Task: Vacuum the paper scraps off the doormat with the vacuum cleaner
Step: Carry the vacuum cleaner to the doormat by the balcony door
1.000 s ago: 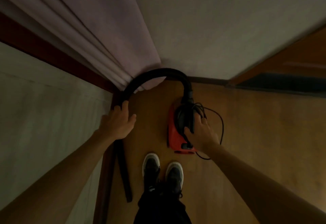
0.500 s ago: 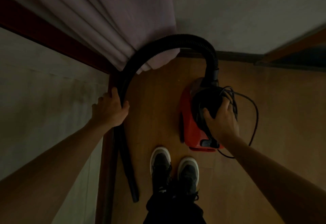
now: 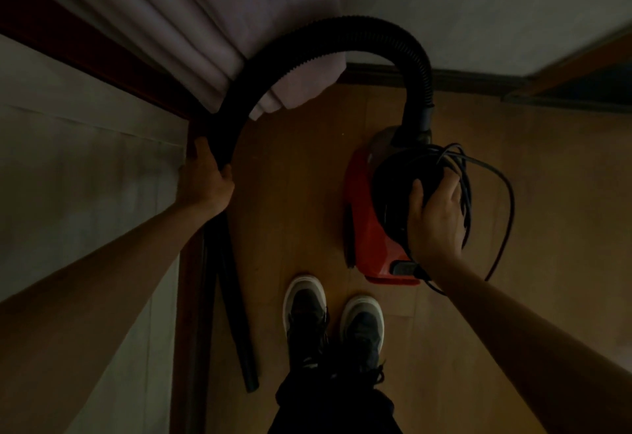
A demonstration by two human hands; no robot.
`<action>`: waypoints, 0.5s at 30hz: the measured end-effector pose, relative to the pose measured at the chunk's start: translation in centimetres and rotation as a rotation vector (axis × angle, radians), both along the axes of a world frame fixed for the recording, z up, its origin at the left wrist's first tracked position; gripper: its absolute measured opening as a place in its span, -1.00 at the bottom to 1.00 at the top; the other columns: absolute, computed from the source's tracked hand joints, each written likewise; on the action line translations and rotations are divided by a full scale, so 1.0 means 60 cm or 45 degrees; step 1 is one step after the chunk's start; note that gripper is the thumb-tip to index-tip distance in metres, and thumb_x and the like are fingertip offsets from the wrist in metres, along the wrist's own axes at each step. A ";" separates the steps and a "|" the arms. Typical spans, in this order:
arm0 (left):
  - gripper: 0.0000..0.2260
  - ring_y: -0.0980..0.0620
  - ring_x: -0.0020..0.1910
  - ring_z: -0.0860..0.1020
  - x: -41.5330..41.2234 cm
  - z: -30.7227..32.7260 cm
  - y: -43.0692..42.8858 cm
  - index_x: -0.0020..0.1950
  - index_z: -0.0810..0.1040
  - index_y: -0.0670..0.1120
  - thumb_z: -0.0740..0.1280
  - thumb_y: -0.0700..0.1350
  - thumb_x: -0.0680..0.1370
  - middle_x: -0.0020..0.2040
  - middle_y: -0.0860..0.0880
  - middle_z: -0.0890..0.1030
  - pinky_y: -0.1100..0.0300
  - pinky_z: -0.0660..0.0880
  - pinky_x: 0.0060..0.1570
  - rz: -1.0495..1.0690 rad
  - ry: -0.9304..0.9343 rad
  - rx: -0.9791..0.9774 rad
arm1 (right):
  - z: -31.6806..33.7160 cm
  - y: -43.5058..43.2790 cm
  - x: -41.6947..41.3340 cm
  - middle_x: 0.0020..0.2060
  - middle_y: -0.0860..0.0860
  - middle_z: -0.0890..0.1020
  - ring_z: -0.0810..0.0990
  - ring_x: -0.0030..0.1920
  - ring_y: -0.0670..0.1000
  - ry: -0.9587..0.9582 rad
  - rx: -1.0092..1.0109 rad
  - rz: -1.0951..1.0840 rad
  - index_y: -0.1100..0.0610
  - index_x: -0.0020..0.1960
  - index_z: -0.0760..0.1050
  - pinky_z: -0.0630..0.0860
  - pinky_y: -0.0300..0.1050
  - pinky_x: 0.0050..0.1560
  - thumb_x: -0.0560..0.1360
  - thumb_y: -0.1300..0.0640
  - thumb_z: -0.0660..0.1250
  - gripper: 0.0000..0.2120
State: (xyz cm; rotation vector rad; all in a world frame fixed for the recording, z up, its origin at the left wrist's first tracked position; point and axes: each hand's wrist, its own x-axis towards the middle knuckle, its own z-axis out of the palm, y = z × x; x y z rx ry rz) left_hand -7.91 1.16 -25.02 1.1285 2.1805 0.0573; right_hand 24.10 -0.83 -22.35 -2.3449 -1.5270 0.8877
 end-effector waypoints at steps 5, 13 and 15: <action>-0.58 -0.13 0.25 0.51 0.008 0.006 -0.019 0.49 0.24 -0.03 0.26 -0.11 0.66 0.34 -0.14 0.50 0.10 0.43 0.07 0.162 -0.178 0.145 | 0.004 -0.002 -0.002 0.26 0.14 0.53 0.56 0.11 0.08 0.144 0.049 -0.065 0.17 0.45 0.22 0.30 -0.38 -0.30 0.66 0.02 0.15 -0.58; -0.54 0.05 0.30 0.43 0.019 0.037 -0.049 0.56 0.20 0.06 0.21 0.01 0.67 0.40 0.01 0.43 0.10 0.37 0.26 0.217 -0.414 0.281 | 0.015 0.000 -0.001 0.00 -0.05 0.47 0.37 -0.31 -0.33 0.234 0.062 -0.077 0.19 0.46 0.21 0.40 -0.48 -0.43 0.67 0.05 0.15 -0.58; -0.54 0.11 0.28 0.41 0.028 0.054 -0.052 0.56 0.20 0.06 0.20 0.02 0.67 0.35 0.10 0.41 0.15 0.35 0.23 0.190 -0.433 0.305 | 0.021 -0.002 0.000 -0.07 -0.09 0.46 0.39 -0.34 -0.30 0.239 0.082 -0.077 0.20 0.46 0.21 0.40 -0.43 -0.46 0.67 0.05 0.15 -0.58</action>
